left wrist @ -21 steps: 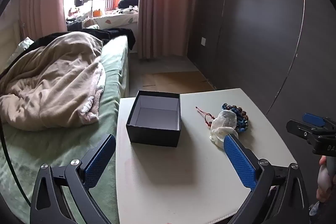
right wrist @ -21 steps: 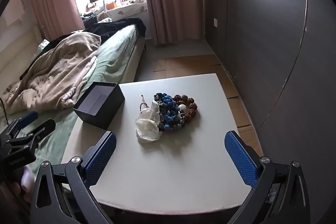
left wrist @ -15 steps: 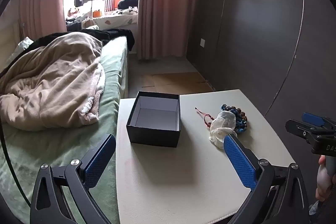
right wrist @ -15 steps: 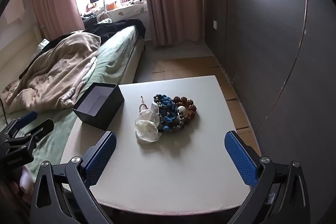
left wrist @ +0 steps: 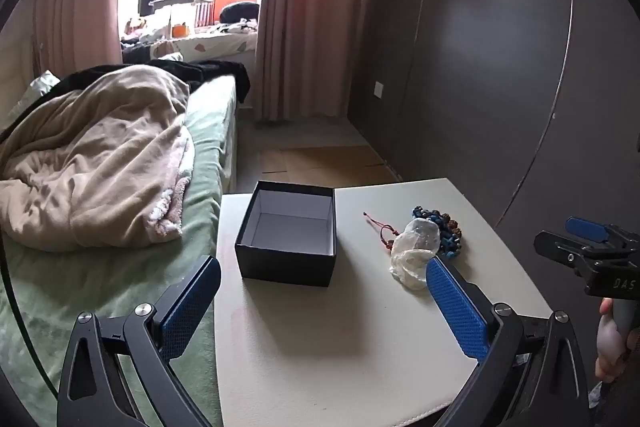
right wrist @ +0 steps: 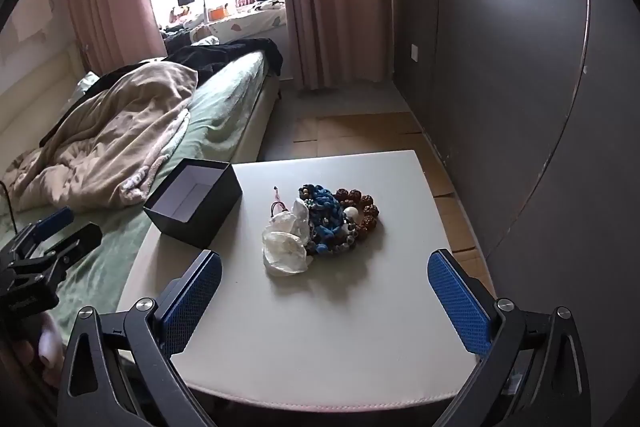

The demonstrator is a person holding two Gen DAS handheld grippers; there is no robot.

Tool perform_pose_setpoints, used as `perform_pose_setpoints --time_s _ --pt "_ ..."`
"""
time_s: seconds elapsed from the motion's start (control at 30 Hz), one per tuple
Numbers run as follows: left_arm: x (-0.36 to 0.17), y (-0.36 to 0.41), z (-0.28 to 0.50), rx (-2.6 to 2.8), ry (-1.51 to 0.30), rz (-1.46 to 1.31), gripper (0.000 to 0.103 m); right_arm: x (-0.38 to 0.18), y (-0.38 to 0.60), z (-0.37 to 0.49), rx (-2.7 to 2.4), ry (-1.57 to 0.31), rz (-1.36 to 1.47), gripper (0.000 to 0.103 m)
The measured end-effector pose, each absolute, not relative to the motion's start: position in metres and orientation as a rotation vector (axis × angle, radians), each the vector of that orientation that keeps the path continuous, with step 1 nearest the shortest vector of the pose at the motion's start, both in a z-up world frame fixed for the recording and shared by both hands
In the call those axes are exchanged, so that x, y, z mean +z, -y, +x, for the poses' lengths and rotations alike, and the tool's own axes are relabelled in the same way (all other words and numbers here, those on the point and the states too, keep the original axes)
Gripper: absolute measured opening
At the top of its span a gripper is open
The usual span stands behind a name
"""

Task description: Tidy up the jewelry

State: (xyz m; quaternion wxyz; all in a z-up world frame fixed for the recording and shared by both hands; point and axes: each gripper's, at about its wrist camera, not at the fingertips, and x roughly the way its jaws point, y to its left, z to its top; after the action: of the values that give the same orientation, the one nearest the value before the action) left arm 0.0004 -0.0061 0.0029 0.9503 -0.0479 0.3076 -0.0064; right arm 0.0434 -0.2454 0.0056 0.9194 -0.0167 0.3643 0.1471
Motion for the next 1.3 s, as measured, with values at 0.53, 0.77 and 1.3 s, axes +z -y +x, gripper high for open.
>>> perform_pose_setpoints --time_s 0.53,0.77,1.3 --pt "0.007 0.0077 -0.0044 -0.031 -0.614 -0.094 0.102 0.0121 0.2459 0.0398 0.31 -0.741 -0.028 0.103" --pt "0.0065 0.0071 -0.0039 -0.038 -0.618 -0.098 0.102 0.0112 0.2463 0.039 0.309 -0.741 -0.03 0.103" --pt "0.0073 0.0088 -0.0073 -0.051 -0.61 -0.095 0.102 0.0138 0.2498 0.0383 0.302 -0.736 -0.026 0.103"
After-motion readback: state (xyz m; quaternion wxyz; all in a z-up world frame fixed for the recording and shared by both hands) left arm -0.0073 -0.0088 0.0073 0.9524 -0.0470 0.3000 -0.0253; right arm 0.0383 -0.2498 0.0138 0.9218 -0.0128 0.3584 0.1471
